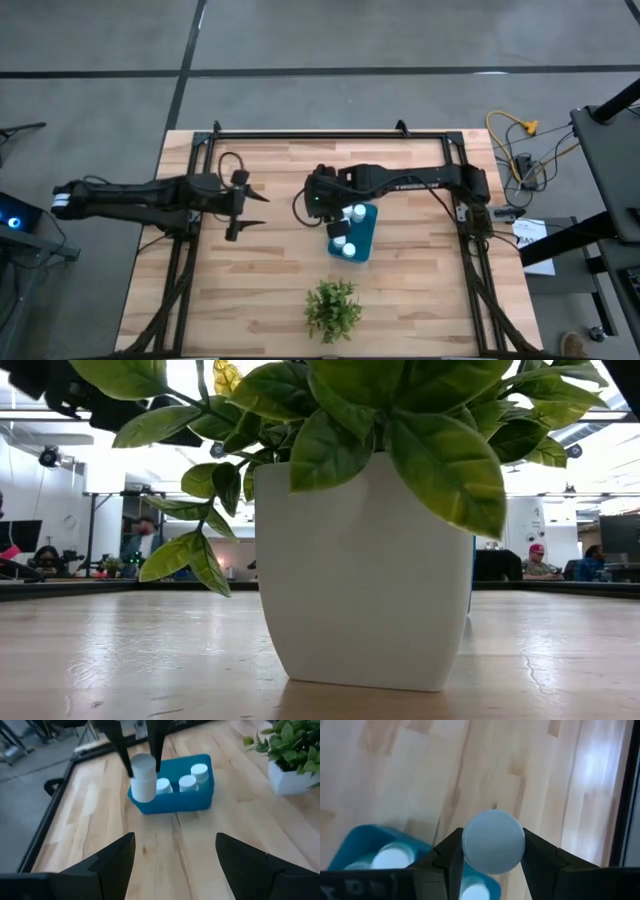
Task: Pick and place pill bottles into a basket
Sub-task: Put the white pill bottle into the blue bin
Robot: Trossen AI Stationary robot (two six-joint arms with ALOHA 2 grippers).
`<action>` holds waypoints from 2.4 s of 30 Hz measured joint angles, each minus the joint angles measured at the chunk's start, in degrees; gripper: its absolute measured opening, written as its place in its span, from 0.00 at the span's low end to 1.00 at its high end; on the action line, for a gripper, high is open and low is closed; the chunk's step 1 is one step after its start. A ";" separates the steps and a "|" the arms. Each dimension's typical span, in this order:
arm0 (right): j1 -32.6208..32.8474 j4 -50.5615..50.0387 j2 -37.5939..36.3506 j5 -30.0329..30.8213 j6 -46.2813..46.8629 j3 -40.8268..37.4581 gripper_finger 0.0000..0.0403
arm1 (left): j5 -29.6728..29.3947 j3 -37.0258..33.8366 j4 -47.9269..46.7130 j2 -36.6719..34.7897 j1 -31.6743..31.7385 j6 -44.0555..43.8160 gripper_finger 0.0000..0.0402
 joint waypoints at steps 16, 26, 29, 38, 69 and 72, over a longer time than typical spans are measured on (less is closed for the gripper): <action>0.26 2.04 -20.92 -0.02 15.35 -16.83 0.37 | -0.02 -7.33 9.69 -7.07 0.00 -0.20 0.64; 0.85 16.28 -32.85 -1.48 21.22 -38.97 0.37 | -0.03 -7.28 13.54 -5.32 0.04 -1.44 0.64; 1.37 19.56 -34.87 -2.28 22.53 -43.85 0.37 | -0.04 -7.28 14.32 -5.00 0.04 -1.51 0.64; 3.03 26.20 -37.53 -3.18 24.60 -51.40 0.37 | -0.09 -7.09 14.62 -3.94 0.04 -1.51 0.64; 2.94 40.52 -28.26 -5.56 23.55 -59.28 0.37 | -0.57 -6.84 16.15 -3.80 0.04 -1.53 0.64; 2.94 41.18 -27.26 -5.60 23.52 -59.28 0.37 | -0.55 -6.84 16.12 -3.60 0.03 -1.53 0.64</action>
